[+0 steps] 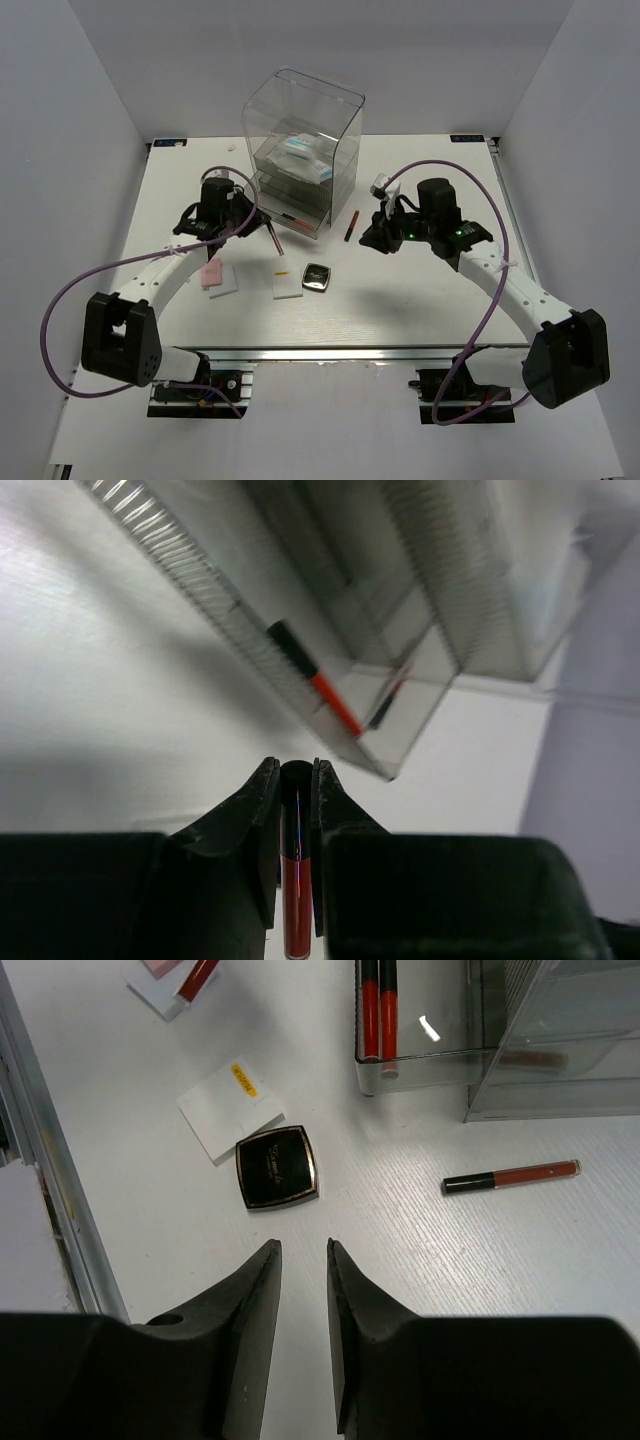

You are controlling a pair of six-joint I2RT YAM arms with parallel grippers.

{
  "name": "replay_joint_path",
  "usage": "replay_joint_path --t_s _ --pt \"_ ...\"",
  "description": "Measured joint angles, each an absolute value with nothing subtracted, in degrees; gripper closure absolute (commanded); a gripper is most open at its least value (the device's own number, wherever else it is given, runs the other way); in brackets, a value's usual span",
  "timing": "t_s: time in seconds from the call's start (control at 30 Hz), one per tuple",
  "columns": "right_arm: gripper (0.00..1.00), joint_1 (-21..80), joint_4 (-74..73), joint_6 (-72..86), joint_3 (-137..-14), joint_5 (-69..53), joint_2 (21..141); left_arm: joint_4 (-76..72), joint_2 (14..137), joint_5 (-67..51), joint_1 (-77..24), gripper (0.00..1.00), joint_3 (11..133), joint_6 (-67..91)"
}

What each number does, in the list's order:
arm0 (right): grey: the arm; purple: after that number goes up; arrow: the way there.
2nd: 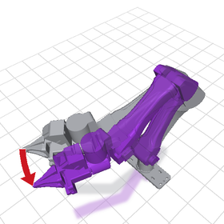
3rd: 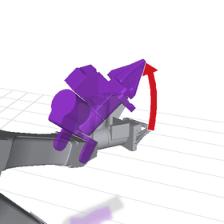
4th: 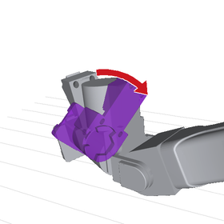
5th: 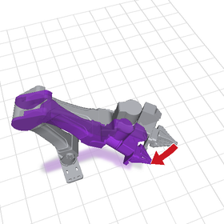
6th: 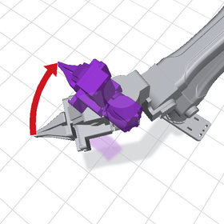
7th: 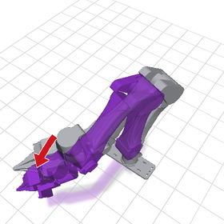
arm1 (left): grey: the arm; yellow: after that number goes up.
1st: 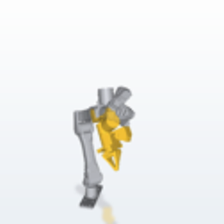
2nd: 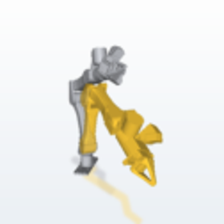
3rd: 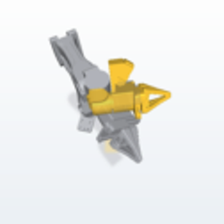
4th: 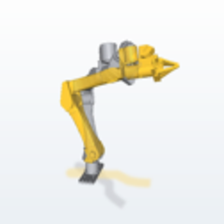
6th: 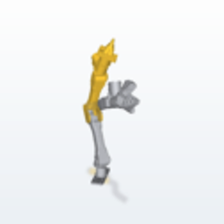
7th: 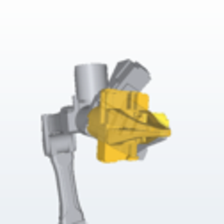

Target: Organize the makeup

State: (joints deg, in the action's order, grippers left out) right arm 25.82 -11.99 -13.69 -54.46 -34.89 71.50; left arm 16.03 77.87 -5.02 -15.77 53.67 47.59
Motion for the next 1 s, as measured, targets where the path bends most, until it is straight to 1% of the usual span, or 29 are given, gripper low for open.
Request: replay_joint_path --t_s 0.2,0.37,0.43,0.53,0.63,0.67,0.7,0.77,0.8,0.9,1.0 --pt "0.68 25.6 -11.9 -13.7 -53.4 -34.9 71.5 6.4 82.8 -6.6 -15.0 1.0 57.4 57.8" --pt "0.64 25.5 -11.9 -13.8 -51.5 -34.5 70.5 2.6 89.8 -6.4 -14.7 1.0 62.7 62.5" --pt "0.63 25.4 -11.9 -13.8 -50.9 -34.4 70.1 1.1 92.6 -6.3 -14.6 0.97 64.4 63.7" --pt "0.61 25.0 -11.8 -13.9 -50.7 -34.1 69.8 0.4 96.0 -6.0 -14.4 0.91 66.1 65.1" --pt "0.6 24.6 -11.8 -13.9 -50.6 -33.7 69.7 0.4 97.9 -5.3 -14.3 0.82 66.5 66.1" --pt "0.6 24.4 -11.8 -13.9 -50.5 -33.6 69.7 0.4 98.3 -5.1 -14.3 0.78 66.7 66.3" --pt "0.6 24.4 -11.8 -13.9 -50.4 -33.5 69.7 0.4 98.7 -4.9 -14.2 0.7 67.1 66.5" --pt "0.59 24.3 -11.8 -13.9 -50.4 -33.3 69.7 0.4 99.4 -4.6 -14.0 0.62 68.0 66.7" --pt "0.59 24.3 -11.8 -13.9 -50.4 -33.2 69.7 0.4 99.5 -4.4 -13.9 0.55 68.4 66.8" --pt "0.57 24.2 -11.8 -13.9 -50.4 -33.0 70.0 1.0 99.6 -3.9 -13.7 0.45 69.8 66.7" --pt "0.56 24.1 -11.8 -13.9 -50.4 -32.7 70.5 1.5 99.6 -3.7 -13.5 0.42 70.8 66.3"
